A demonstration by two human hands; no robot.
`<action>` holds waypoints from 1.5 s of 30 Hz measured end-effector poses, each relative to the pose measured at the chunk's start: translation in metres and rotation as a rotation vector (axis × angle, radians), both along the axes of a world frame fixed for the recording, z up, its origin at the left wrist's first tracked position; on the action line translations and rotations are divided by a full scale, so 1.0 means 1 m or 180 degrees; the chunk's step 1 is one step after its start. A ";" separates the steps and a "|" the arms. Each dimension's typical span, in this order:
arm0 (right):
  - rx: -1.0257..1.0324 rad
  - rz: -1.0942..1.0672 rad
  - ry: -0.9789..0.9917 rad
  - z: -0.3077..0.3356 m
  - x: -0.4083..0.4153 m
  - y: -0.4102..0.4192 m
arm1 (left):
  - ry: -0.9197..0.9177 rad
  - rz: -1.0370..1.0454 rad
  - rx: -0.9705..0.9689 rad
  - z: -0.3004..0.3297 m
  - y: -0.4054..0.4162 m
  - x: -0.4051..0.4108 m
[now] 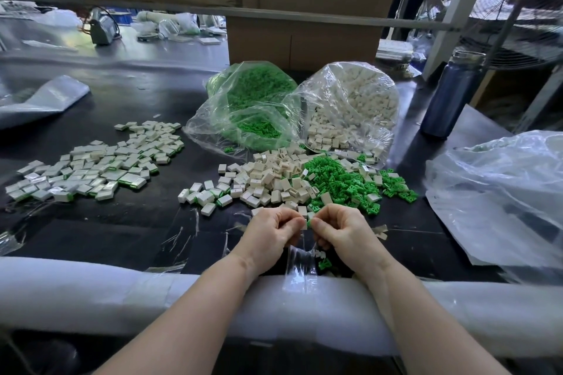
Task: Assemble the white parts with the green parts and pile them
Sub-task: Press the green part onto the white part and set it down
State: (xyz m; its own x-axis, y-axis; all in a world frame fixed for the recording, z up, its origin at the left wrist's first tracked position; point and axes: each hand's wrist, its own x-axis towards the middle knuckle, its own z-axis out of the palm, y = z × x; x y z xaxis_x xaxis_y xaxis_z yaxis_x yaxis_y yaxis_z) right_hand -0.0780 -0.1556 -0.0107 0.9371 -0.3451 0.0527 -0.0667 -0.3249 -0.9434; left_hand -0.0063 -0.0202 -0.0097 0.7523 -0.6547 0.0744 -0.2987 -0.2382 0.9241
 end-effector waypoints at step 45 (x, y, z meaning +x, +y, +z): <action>0.0471 -0.0216 -0.0091 -0.003 0.003 0.002 | -0.0350 0.0073 0.0119 -0.006 -0.004 0.001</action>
State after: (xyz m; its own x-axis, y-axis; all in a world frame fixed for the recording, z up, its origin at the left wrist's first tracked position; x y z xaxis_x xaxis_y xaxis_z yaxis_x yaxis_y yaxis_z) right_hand -0.0754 -0.1539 -0.0139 0.9102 -0.4135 0.0230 -0.0561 -0.1781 -0.9824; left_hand -0.0051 -0.0244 -0.0157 0.7557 -0.6412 0.1332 -0.3919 -0.2798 0.8765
